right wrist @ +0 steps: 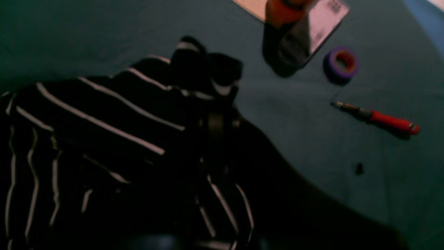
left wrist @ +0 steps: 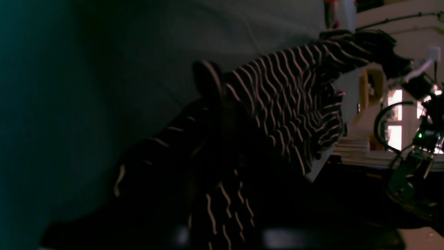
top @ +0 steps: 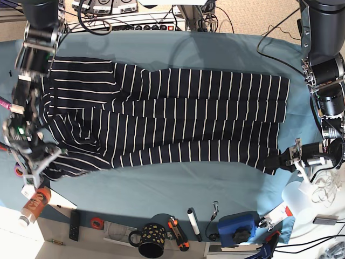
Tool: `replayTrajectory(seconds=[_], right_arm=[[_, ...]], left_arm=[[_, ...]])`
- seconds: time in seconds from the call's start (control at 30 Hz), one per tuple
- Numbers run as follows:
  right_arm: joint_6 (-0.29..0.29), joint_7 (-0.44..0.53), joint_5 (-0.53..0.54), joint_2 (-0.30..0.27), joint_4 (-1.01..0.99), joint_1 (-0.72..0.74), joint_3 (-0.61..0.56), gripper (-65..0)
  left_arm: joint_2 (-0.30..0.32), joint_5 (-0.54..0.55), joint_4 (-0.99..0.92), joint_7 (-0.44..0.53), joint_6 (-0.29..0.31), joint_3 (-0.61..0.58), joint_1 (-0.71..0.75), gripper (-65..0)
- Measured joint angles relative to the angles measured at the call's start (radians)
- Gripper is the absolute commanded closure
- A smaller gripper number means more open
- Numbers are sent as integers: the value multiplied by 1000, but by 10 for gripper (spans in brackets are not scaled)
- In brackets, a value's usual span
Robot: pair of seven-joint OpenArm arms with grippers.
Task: Layout the t-shirt on the table in an organized manner, then fold the t-shirt properly
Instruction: 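Drag the held shirt toward the robot base with both grippers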
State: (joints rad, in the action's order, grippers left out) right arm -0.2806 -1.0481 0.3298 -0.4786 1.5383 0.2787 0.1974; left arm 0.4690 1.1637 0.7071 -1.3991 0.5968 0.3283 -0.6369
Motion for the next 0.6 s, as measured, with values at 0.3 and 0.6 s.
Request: replayTrajectory(seconds=[0.3,0.6], right_arm=[[-143,-73,188,2,5,-88,206,0],[-230,-213,277,4,5,-89,290,0]], left_arm=[[-2,-14,209,-5,-1,-2,192,0],[-63,-301,855,65,-82,-2,440,0]])
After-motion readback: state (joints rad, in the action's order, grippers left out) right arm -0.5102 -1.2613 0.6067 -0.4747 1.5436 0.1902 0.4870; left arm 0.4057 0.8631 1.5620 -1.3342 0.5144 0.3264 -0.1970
